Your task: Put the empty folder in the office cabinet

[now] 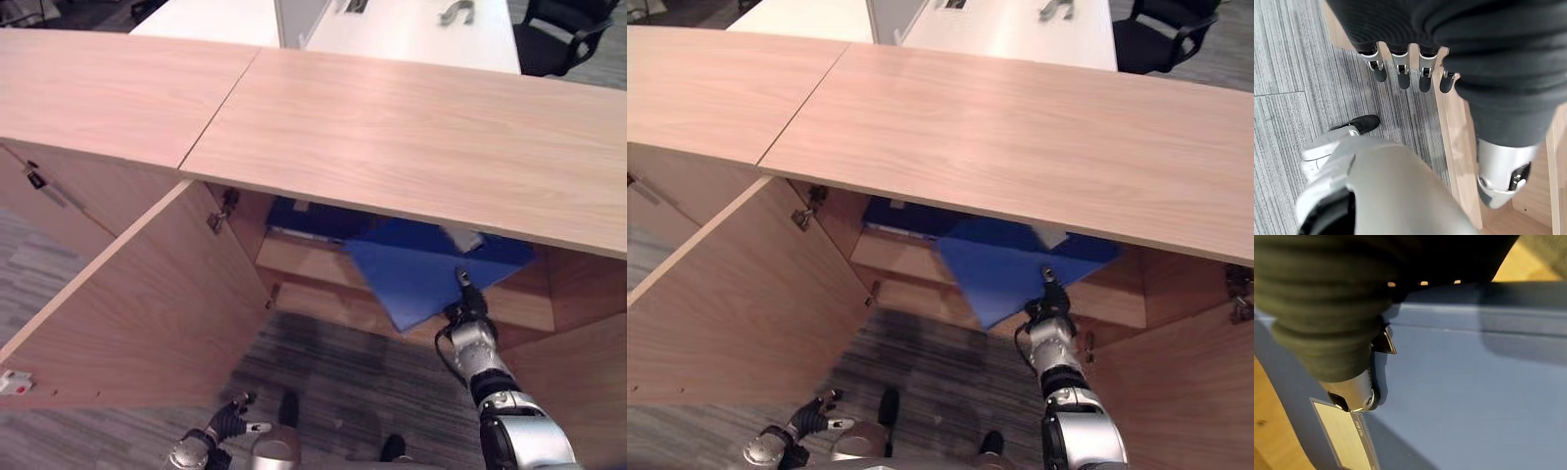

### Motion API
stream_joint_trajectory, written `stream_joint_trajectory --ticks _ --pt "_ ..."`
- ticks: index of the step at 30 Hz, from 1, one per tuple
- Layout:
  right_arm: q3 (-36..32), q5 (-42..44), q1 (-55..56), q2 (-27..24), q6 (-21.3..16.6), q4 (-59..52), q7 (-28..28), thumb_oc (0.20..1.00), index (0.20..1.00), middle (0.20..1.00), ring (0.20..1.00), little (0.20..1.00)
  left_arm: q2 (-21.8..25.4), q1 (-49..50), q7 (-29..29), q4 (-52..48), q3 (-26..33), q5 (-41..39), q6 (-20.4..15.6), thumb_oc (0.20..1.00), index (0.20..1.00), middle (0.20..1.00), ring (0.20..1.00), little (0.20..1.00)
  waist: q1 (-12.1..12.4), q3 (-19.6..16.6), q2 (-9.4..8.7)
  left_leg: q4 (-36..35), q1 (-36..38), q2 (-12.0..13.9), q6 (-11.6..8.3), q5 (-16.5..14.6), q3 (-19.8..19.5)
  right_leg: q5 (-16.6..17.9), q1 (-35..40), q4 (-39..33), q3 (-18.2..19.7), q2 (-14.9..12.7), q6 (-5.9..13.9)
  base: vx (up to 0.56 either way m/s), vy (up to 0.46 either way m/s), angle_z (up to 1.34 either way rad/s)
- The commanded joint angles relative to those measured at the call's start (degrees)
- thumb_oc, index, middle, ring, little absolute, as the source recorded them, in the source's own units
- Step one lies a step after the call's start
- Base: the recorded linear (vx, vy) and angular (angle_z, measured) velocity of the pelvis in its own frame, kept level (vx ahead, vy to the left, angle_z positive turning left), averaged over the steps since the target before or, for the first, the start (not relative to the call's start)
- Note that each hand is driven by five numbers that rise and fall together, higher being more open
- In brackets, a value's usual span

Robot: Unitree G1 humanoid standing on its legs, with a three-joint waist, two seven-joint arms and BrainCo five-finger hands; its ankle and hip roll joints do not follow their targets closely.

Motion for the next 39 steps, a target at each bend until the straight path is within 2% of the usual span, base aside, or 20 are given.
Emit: stream_joint_trajectory --ticks 1,4,8,13,20,24,27,28,30,31,32,33,34,35,36,39 --pt "-3.74 5.43 -5.79 -5.05 -6.18 1.05 -0.32 0.2 0.2 0.2 0.2 0.2 2.1 -2.25 0.28 -1.67 -3.16 -2.65 -0.9 1.0 1.0 1.0 1.0 1.0 2.39 0.31 1.13 1.39 0.81 -2.23 3.1 -6.35 -1.55 -6.17 -3.03 8.03 3.15 -1.04 2.41 -0.01 0.077 0.11" --pt "-9.88 11.88 -9.67 -9.81 -8.51 5.85 -2.19 0.2 0.2 0.2 0.2 0.2 4.01 -3.17 -0.04 -4.18 -3.75 -2.7 -1.08 1.0 1.0 1.0 1.0 1.0 3.05 0.23 1.46 2.44 -0.32 -3.07 3.63 -7.07 -2.24 -6.33 -3.84 9.28 2.6 -2.1 3.07 0.02 0.098 0.17" --pt "-13.8 14.93 -11.75 -14.57 -9.34 11.38 -4.96 0.2 0.2 0.2 0.2 0.2 5.14 -3.94 -0.19 -5.71 -4.87 -2.26 -1.26 1.0 1.0 1.0 1.0 1.0 3.25 -0.33 1.48 3.43 -0.73 -3.72 4.0 -7.93 -2.68 -6.35 -3.59 9.53 2.4 -2.71 3.63 0.04 0.064 0.1" --pt "-15.63 17.51 -12.73 -17.07 -9.26 15.14 -6.35 0.2 0.2 0.2 0.2 0.2 5.49 -3.69 -0.41 -7.47 -6.33 -2.15 -1.36 1.0 1.0 1.0 1.0 1.0 3.0 -1.47 1.65 2.76 0.22 -4.29 4.29 -8.55 -2.22 -6.06 -3.07 8.57 2.58 -3.03 4.08 0.05 0.048 0.0" --pt "-14.51 17.07 -13.15 -14.92 -9.69 14.8 -7.32 0.2 0.2 0.2 0.2 0.2 4.96 -2.96 0.35 -6.09 -5.98 -2.38 -1.38 1.0 1.0 1.0 1.0 1.0 2.0 -2.54 1.61 0.94 2.48 -4.36 4.33 -8.73 -0.63 -5.33 -2.34 6.8 3.93 -2.86 4.07 0.03 0.026 -0.12" --pt "-12.69 15.84 -13.97 -13.69 -8.5 15.14 -6.84 0.2 0.2 0.2 0.2 0.2 4.22 -2.52 0.25 -4.87 -6.12 -2.3 -1.33 1.0 1.0 1.0 1.0 1.0 1.57 -3.07 1.63 0.63 3.66 -4.41 4.35 -9.25 0.74 -4.67 -2.06 6.53 4.41 -3.05 4.29 0.01 0.013 -0.22" --pt "-11.17 14.44 -14.54 -12.18 -7.48 14.14 -5.67 0.2 0.2 0.2 0.2 0.2 4.52 -2.19 -0.39 -4.69 -6.07 -2.49 -0.9 1.0 1.0 1.0 1.0 1.0 1.24 -2.63 2.15 0.68 4.89 -3.61 4.78 -9.76 2.05 -4.27 -4.65 12.69 4.4 -3.5 5.23 -0.01 0.025 -0.26" --pt "-10.13 13.29 -15.07 -11.25 -6.4 14.15 -5.08 0.2 0.2 0.2 0.2 0.2 4.91 -2.01 -0.67 -4.74 -5.96 -2.43 -0.85 1.0 1.0 1.0 1.0 1.0 1.16 -1.8 3.18 0.97 6.16 -2.11 4.91 -10.15 3.48 -3.23 -8.38 20.76 3.38 -4.35 7.07 -0.03 -0.003 -0.41" --pt "-9.34 12.32 -15.76 -11.1 -5.29 13.54 -4.28 0.2 0.2 0.2 0.2 0.2 5.76 -1.52 -0.86 -4.91 -5.55 -2.05 -0.84 1.0 1.0 1.0 1.0 1.0 0.66 -0.7 4.5 1.69 7.4 -0.06 4.36 -10.71 4.56 -0.69 -13.36 27.64 3.29 -5.39 7.07 -0.01 -0.088 -0.45" --pt "-8.89 11.62 -15.76 -10.82 -4.58 13.49 -3.83 0.2 0.2 0.2 0.2 0.2 5.82 -1.25 -1.04 -5.01 -5.24 -2.23 -0.83 1.0 1.0 1.0 1.0 1.0 0.97 -0.77 4.3 1.67 7.88 0.32 3.7 -11.19 5.28 -1.14 -14.2 25.48 2.8 -7.32 7.07 0.09 -0.164 -0.44" --pt "-8.42 11.13 -15.63 -10.54 -4.29 13.62 -3.64 0.2 0.2 0.2 0.2 0.2 6.25 -0.75 -1.23 -5.15 -4.96 -2.35 -0.85 1.0 1.0 1.0 1.0 1.0 1.31 -0.92 3.82 1.45 8.19 0.07 3.36 -11.42 5.53 -0.88 -13.44 22.01 2.29 -8.13 7.07 0.11 -0.139 -0.41" --pt "-8.44 11.13 -15.6 -10.48 -4.29 13.62 -3.64 0.2 0.2 0.2 0.2 0.2 6.31 -0.69 -1.24 -5.19 -4.93 -2.35 -0.84 1.0 1.0 1.0 1.0 1.0 1.3 -0.93 3.83 1.42 8.25 0.11 3.37 -11.4 5.54 -0.72 -13.24 21.7 2.23 -8.04 7.07 0.1 -0.119 -0.44" --pt "-7.99 10.73 -15.67 -10.56 -4.17 13.96 -3.67 0.2 0.2 0.2 0.2 0.2 6.64 -0.37 -1.5 -4.88 -4.81 -2.48 -0.78 1.0 1.0 1.0 1.0 1.0 1.58 -1.04 3.31 1.06 8.7 -0.07 2.98 -11.59 5.41 0.34 -12.84 17.77 1.43 -9.15 7.07 0.18 -0.247 -0.31" --pt "-7.96 10.62 -15.53 -10.49 -4.04 14.5 -3.37 0.2 0.2 0.2 0.2 0.2 6.84 -0.22 -1.72 -3.82 -5.01 -2.42 -0.76 1.0 1.0 1.0 1.0 1.0 1.64 -1.37 2.94 0.38 9.82 0.78 1.78 -11.72 4.97 3.34 -13.65 11.84 0.84 -10.88 7.07 0.28 -0.352 -0.21" --pt "-8.11 10.77 -15.29 -10.55 -4.11 14.43 -3.19 0.2 0.2 0.2 0.2 0.2 6.82 -0.32 -1.71 -2.9 -5.18 -2.31 -0.77 1.0 1.0 1.0 1.0 1.0 1.28 -1.7 2.95 0.23 10.28 1.55 0.96 -11.88 4.58 5.52 -14.47 9.58 1.34 -11.48 7.07 0.3 -0.368 -0.11" --pt "-9.1 11.18 -13.5 -11.76 -3.7 14.56 -2.55 0.2 0.2 0.2 0.2 0.2 6.62 -1.04 -1.99 -1.0 -6.01 -0.37 -1.3 1.0 1.0 1.0 1.0 1.0 0.84 -3.31 1.58 0.17 11.03 1.87 -0.47 -12.71 3.71 8.18 -13.44 4.74 1.71 -11.38 7.07 0.24 -0.244 0.14"
